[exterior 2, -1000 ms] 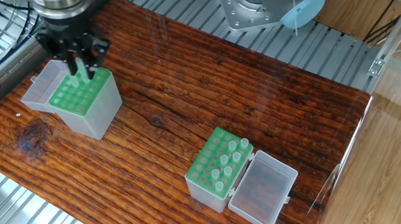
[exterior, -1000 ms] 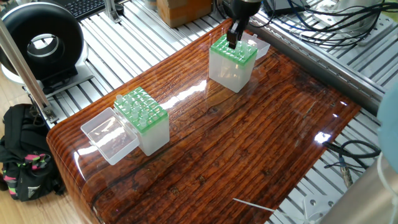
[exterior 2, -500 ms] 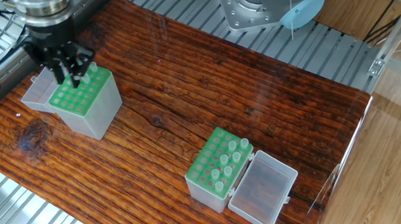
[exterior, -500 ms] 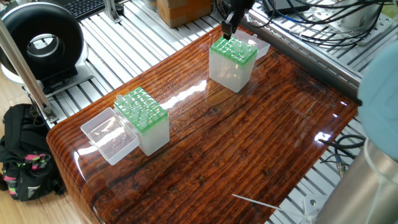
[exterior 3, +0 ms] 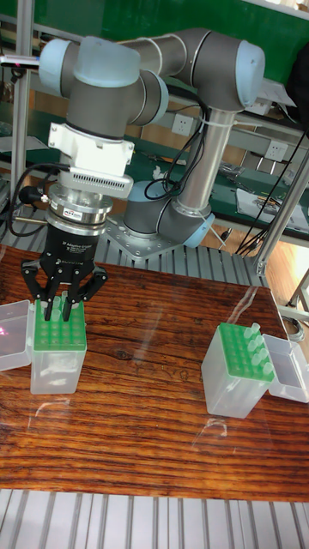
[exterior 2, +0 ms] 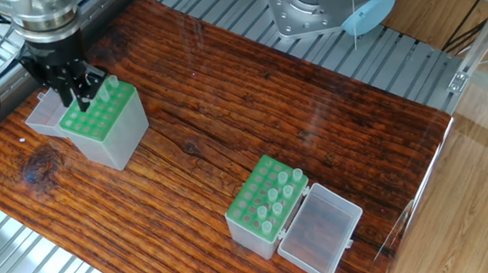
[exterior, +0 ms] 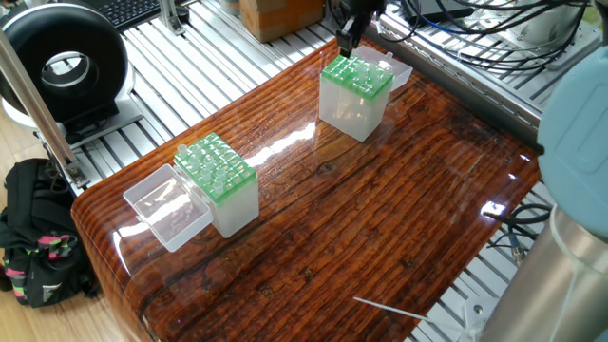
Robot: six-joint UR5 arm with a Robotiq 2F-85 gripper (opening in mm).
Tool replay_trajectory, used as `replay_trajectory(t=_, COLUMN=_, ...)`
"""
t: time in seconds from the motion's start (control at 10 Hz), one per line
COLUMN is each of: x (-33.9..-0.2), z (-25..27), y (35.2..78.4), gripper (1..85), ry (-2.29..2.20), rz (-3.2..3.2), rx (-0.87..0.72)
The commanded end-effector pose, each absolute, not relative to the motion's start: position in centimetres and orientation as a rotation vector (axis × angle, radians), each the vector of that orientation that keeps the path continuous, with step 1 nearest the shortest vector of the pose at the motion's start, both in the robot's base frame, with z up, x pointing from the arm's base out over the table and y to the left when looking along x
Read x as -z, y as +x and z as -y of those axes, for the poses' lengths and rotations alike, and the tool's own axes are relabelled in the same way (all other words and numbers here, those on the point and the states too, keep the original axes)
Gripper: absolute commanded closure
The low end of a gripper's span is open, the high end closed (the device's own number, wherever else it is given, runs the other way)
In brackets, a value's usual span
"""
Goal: Transfer all large pipette tips from one holder to another
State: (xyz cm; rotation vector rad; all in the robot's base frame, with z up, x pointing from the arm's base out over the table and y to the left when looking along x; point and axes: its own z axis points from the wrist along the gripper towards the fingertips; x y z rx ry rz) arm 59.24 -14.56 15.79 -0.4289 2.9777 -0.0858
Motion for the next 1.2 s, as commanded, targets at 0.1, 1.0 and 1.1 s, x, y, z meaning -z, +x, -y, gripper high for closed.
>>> replay_trajectory(t=0.1, x=-14.5, z=13.9, y=57.6, gripper=54.7, ry=-0.371, rz=-2.999, rx=0.035)
replay_trajectory(t=1.0, x=-14.7, z=15.0, y=57.6, gripper=55.0, ry=-0.399, rz=-3.0, rx=0.034)
replay_trajectory(t=1.1, x=-14.8, z=15.1, y=57.8, gripper=55.0, ry=-0.401, rz=-2.999, rx=0.025)
